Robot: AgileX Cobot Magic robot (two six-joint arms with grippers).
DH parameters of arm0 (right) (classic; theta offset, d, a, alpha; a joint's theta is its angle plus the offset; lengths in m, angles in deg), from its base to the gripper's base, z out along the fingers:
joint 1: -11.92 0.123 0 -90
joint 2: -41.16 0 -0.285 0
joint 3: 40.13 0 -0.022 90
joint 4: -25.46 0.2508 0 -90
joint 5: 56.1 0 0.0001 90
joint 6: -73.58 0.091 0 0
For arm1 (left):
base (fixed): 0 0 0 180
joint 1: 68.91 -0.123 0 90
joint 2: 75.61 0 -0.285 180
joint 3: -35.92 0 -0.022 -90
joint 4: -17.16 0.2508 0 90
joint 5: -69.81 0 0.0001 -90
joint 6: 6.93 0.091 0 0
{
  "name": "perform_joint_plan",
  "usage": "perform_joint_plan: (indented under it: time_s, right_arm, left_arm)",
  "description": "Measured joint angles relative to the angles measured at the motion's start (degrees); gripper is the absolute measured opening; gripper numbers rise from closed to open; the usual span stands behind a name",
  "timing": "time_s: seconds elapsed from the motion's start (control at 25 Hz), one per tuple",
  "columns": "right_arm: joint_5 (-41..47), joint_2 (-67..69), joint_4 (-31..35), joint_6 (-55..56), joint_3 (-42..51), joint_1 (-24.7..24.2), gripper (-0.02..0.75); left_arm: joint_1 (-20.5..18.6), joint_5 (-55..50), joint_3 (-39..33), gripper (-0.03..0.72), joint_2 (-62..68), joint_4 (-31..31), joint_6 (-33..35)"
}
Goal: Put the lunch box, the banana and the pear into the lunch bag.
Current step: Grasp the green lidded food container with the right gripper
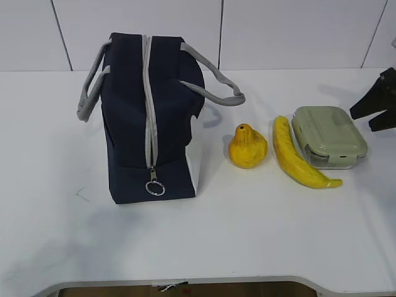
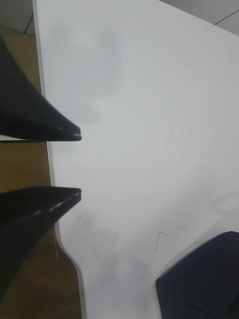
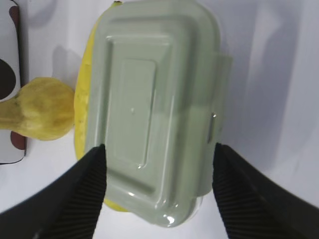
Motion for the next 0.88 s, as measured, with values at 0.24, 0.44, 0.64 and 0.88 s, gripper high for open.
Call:
perform_joint_plan:
  time_s: [0.24, 0.44, 0.64, 0.88]
  right_arm:
    - [-0.1, 2.72, 0.24, -0.37, -1.76, 0.0, 0.537]
    - [-0.21, 2.95, -0.68, -2.75, -1.83, 0.0, 0.537]
    - [-0.21, 2.95, -0.73, -4.05, -1.83, 0.0, 0.537]
    - [-0.21, 2.95, 0.04, -4.69, -1.83, 0.0, 0.537]
  left_arm:
    - [0.0, 0.0, 0.0, 0.236, 0.0, 0.0, 0.0]
    - [0.0, 0.0, 0.0, 0.236, 0.0, 0.0, 0.0]
    - [0.0, 0.0, 0.0, 0.236, 0.0, 0.0, 0.0]
    - [0.0, 0.0, 0.0, 0.236, 0.0, 0.0, 0.0]
